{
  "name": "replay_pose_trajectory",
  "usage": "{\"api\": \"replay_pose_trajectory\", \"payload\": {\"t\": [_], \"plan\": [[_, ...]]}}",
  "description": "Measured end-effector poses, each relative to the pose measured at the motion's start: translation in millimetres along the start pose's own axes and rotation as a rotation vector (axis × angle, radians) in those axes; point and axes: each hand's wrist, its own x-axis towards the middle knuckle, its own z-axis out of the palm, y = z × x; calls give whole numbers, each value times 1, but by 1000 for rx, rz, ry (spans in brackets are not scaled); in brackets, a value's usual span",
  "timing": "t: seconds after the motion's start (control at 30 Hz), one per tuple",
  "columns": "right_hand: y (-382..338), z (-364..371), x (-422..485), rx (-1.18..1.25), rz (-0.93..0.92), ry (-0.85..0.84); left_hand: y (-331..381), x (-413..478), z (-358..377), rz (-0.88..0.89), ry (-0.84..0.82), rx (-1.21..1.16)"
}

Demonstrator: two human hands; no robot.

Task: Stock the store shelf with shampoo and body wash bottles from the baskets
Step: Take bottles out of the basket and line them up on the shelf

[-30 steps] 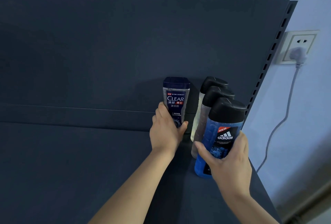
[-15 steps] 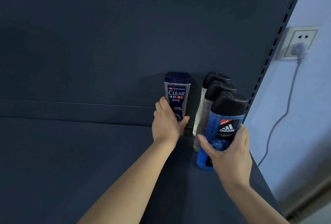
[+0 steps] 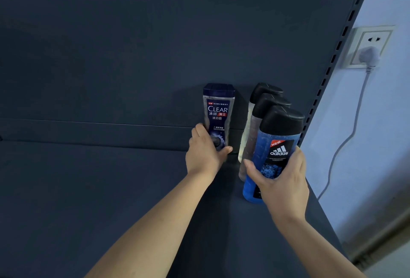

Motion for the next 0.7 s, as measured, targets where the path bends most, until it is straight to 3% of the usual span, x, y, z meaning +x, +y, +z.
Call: {"api": "replay_pose_trajectory", "payload": {"t": [0.23,0.4,0.57,0.7], "plan": [[3,3,1,-10,-1,3,-2,-9,-2,-11,16,227],[4,1,0,6,14,-32,-10,-18,-18,-22,-66,396],[4,-8,-13,33,65,-137,-25,-32,-63,27,-91,576],[0,-16,-39,1,176,-70,-41,-48,-117,34,-74,640]]}}
